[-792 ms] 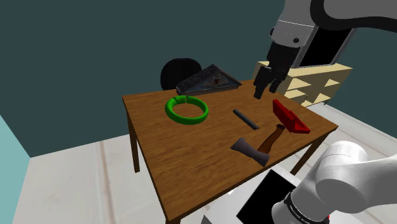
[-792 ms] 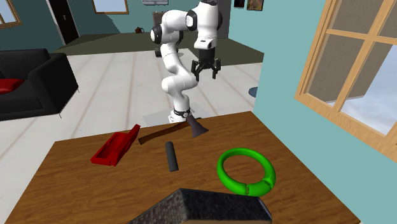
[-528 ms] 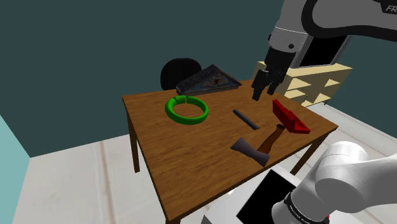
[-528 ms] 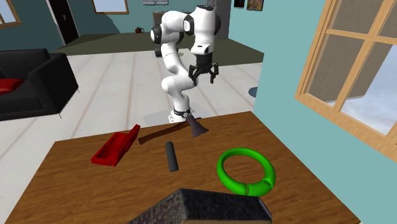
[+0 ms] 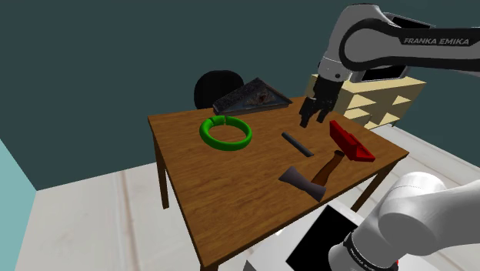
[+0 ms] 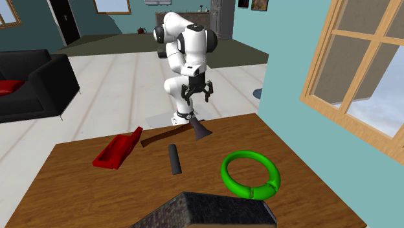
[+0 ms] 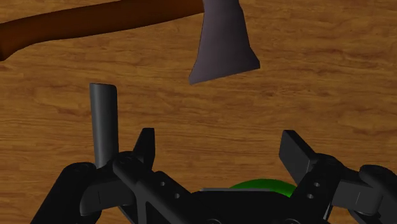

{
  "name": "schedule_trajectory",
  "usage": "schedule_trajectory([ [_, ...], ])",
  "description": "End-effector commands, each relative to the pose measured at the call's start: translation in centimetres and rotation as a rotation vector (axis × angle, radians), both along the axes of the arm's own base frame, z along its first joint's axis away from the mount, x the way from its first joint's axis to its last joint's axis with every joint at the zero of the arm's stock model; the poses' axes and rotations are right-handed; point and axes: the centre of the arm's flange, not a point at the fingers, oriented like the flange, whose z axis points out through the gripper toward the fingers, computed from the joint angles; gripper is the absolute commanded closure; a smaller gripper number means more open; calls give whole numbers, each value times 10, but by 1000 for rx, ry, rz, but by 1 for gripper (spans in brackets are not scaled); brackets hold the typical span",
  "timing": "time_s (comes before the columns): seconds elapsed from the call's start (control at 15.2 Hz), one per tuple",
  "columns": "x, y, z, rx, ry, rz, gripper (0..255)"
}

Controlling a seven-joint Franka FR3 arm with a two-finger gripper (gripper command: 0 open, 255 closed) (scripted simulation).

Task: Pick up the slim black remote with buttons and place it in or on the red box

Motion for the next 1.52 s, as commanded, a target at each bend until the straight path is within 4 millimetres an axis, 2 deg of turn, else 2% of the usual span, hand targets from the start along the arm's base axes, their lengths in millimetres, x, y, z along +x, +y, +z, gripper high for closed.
schedule_trajectory([
  [0.0, 8, -20, -19, 6, -2, -14, 0],
  [1.12, 61, -185, -172, 66, -6, -136, 0],
  [1.45, 61, -184, -194, 67, -6, -137, 0],
])
